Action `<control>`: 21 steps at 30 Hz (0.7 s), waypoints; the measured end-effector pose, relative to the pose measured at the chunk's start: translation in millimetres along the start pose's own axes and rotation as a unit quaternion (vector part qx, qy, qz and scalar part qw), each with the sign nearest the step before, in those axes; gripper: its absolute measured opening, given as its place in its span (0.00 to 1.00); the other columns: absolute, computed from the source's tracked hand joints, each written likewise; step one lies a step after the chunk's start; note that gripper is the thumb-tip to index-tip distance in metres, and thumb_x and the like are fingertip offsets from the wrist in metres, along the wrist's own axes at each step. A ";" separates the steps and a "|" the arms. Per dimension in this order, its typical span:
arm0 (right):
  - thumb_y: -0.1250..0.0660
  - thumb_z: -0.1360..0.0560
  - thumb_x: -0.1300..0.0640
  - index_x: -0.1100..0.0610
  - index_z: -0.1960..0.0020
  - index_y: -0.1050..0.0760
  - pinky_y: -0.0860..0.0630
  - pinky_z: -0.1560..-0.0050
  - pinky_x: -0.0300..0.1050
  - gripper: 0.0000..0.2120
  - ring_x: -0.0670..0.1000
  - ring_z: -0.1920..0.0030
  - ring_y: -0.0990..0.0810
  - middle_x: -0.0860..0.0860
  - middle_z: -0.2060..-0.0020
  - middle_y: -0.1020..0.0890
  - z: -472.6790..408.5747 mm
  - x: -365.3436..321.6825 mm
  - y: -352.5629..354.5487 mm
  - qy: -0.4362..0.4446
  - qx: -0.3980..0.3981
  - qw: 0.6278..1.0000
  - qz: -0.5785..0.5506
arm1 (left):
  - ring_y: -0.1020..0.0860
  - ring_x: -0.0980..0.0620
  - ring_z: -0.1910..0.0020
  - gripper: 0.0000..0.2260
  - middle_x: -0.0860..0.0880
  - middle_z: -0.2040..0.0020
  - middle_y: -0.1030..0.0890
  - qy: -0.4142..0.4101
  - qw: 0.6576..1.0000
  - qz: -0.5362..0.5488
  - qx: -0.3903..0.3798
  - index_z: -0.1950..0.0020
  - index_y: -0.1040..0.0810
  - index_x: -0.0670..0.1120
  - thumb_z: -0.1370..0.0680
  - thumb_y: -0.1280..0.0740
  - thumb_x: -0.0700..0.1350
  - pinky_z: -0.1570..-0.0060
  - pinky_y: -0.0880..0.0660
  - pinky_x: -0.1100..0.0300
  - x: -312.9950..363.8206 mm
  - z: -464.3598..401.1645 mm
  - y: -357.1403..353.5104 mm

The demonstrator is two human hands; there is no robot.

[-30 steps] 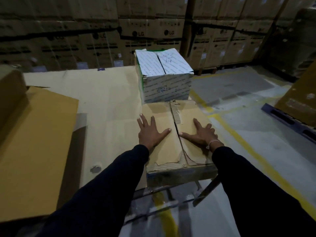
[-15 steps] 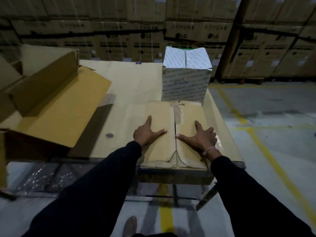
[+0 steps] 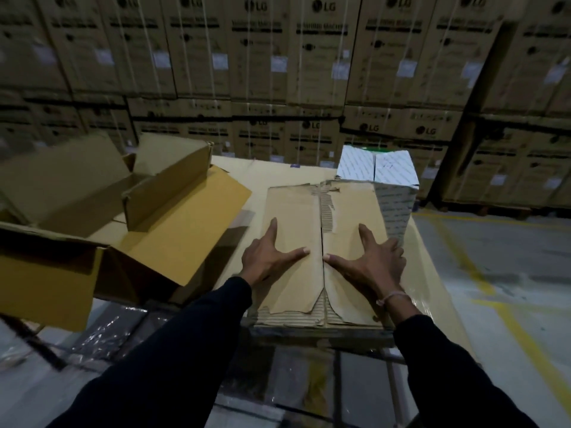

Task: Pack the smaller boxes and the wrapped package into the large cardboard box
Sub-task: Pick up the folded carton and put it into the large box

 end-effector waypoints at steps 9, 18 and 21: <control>0.34 0.43 0.15 0.40 0.19 0.41 0.31 0.35 0.59 0.59 0.68 0.36 0.30 0.67 0.35 0.32 -9.4 -111.6 83.1 0.014 0.157 0.987 -0.031 | 0.26 0.42 0.33 0.58 0.43 0.29 0.24 -0.118 0.989 0.009 0.093 0.17 0.55 0.62 0.40 0.37 0.84 0.40 0.25 0.48 40.8 -48.1 143.7; 0.28 0.40 0.20 0.40 0.19 0.44 0.33 0.34 0.61 0.56 0.69 0.34 0.32 0.67 0.32 0.36 -3.9 -244.0 148.4 0.056 0.272 0.958 -0.069 | 0.28 0.41 0.33 0.56 0.42 0.27 0.29 -0.212 0.964 0.067 0.145 0.19 0.58 0.67 0.39 0.32 0.81 0.47 0.30 0.52 48.1 -87.1 296.9; 0.27 0.38 0.23 0.38 0.18 0.45 0.34 0.34 0.61 0.55 0.69 0.35 0.32 0.68 0.34 0.34 -4.5 -287.1 153.9 0.074 0.299 0.948 -0.084 | 0.26 0.41 0.38 0.57 0.40 0.31 0.28 -0.232 0.956 0.068 0.169 0.19 0.59 0.68 0.39 0.32 0.81 0.48 0.27 0.52 35.0 -101.7 344.3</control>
Point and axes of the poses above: each hand's wrist, its own z-axis away from the middle knuckle, its own y-axis out of the back of the hand, x = y × z, the point moved 7 cm from there along -z, towards the middle knuckle
